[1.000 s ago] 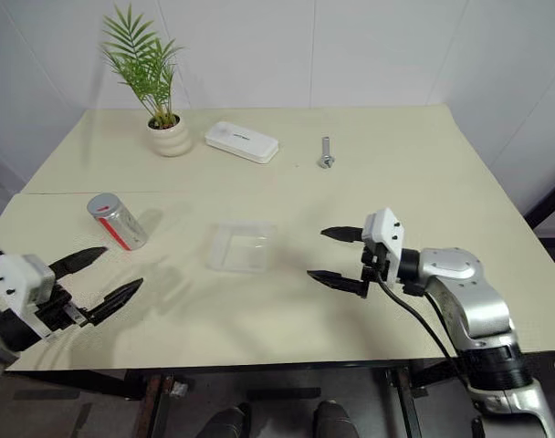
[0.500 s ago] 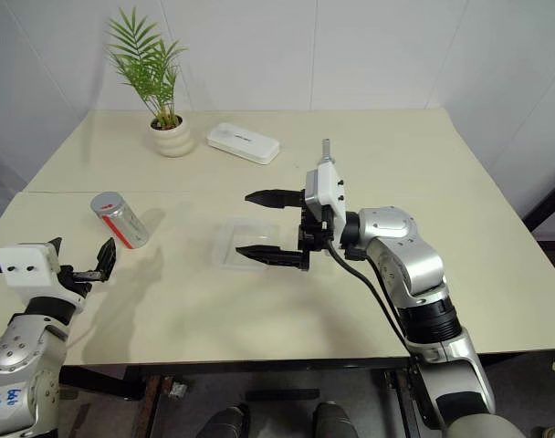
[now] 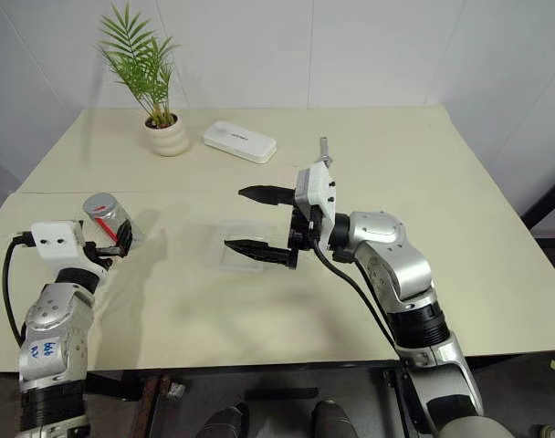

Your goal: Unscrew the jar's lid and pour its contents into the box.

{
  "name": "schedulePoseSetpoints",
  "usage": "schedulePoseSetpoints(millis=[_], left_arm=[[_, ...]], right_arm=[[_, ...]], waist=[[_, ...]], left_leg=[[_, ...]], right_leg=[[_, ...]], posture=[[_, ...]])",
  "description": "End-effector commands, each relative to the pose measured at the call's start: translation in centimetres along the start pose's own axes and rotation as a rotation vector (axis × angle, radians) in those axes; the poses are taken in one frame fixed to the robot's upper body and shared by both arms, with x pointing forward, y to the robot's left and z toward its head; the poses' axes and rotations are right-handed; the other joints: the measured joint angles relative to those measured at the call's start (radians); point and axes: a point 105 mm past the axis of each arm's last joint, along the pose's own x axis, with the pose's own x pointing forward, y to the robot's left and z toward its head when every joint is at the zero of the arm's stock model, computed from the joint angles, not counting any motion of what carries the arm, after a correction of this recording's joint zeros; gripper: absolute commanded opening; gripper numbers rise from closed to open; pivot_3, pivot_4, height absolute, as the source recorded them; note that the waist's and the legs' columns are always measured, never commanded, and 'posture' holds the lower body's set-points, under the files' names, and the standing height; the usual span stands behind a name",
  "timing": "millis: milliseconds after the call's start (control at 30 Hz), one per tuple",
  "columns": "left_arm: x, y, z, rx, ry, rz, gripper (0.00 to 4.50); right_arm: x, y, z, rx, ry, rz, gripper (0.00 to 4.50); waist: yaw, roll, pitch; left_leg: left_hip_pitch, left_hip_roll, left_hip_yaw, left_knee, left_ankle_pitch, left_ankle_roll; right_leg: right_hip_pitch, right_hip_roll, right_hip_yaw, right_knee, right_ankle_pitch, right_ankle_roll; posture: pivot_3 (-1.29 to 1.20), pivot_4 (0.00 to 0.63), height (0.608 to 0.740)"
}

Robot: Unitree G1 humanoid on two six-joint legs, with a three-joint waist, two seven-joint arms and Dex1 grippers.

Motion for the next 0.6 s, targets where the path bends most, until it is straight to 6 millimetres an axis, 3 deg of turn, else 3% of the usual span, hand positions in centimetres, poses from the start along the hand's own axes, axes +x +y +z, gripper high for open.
schedulePoseSetpoints(millis=[33, 600], left_arm=[[0.7, 0.3, 1.2, 0.038, -0.055, 0.006, 4.48], [3.9, 0.6, 0.3, 0.067, -0.056, -0.026, 4.48]], right_arm=[[0.0, 0.2, 1.3, -0.046, -0.037, -0.010, 4.50], [-0.8, 0.1, 0.8, -0.044, -0.021, -0.094, 4.50]], waist=[[0.000, 0.000, 0.000], [0.001, 0.000, 0.000]], left_leg=[[0.000, 0.000, 0.000, 0.000, 0.000, 0.000], [0.000, 0.000, 0.000, 0.000, 0.000, 0.000]], right_leg=[[0.000, 0.000, 0.000, 0.000, 0.000, 0.000], [0.000, 0.001, 0.000, 0.001, 0.000, 0.000]], posture=[[0.00, 0.150, 0.740], [0.00, 0.150, 0.740]])
